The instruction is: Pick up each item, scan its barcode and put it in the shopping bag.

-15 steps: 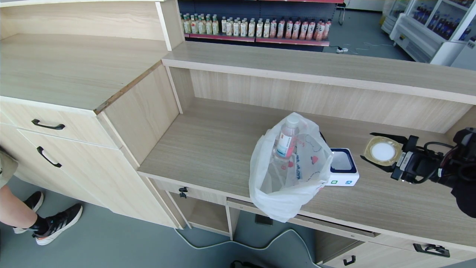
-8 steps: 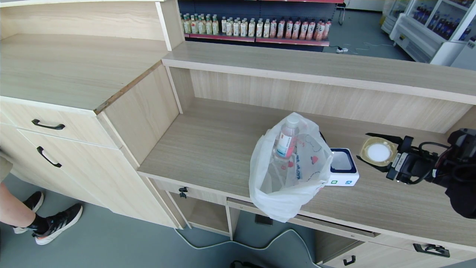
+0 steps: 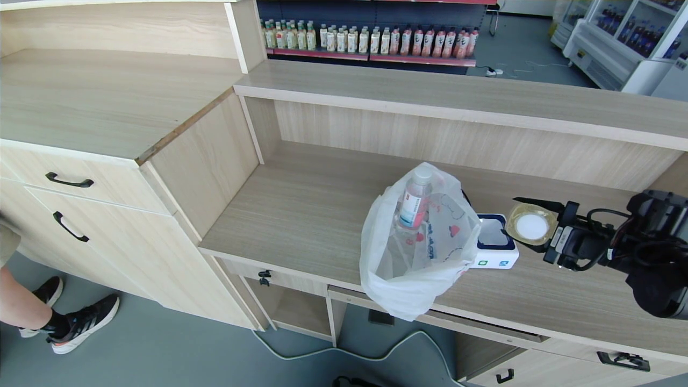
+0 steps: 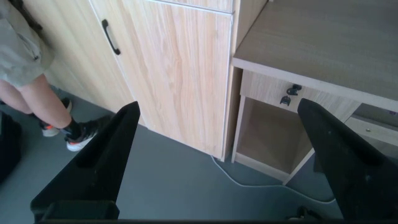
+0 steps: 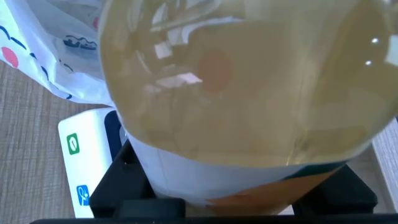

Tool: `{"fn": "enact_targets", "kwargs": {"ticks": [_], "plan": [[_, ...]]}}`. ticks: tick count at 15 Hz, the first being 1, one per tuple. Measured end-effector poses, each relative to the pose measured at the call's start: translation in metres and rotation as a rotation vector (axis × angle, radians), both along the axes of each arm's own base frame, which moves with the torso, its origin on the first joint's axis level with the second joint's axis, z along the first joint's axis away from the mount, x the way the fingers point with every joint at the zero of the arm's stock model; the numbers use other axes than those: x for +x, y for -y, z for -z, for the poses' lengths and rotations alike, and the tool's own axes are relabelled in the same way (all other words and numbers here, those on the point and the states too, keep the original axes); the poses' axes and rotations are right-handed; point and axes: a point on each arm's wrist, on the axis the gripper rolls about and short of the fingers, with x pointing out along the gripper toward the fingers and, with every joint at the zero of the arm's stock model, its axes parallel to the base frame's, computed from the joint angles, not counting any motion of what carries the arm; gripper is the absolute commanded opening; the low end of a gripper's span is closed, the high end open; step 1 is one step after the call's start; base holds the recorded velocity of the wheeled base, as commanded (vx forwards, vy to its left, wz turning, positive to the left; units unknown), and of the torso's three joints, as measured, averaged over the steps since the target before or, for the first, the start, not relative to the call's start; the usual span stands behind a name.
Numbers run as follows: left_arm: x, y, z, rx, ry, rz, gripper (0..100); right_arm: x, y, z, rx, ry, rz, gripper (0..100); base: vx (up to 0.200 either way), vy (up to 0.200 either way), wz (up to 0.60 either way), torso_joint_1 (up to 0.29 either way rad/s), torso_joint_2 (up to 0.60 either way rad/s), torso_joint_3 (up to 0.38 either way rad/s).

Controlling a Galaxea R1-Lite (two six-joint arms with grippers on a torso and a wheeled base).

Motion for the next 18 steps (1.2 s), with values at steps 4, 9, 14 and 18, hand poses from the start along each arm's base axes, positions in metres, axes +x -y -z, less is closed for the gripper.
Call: {"fn": "enact_targets", "kwargs": {"ticks": [4,9,14,18], "plan": [[0.0,0.0,0.0,0.0,0.0,0.0,100,0.004,-0.004,0.005,0.002,0.0,-0.014,0,0.0,0.0,0.0,0.0,0.0,0.0],[0.0,0.0,0.0,0.0,0.0,0.0,100,0.008,-0.004,0.011,0.004,-0.012,-0.017,0,0.0,0.0,0.0,0.0,0.0,0.0],[0.0,0.0,0.0,0.0,0.0,0.0,100,0.014,-0.005,0.012,0.018,0.001,-0.021,0,0.0,0.0,0.0,0.0,0.0,0.0],[0.0,0.0,0.0,0.0,0.0,0.0,100,0.02,-0.011,0.015,0.034,0.016,-0.041,0,0.0,0.0,0.0,0.0,0.0,0.0]]}}
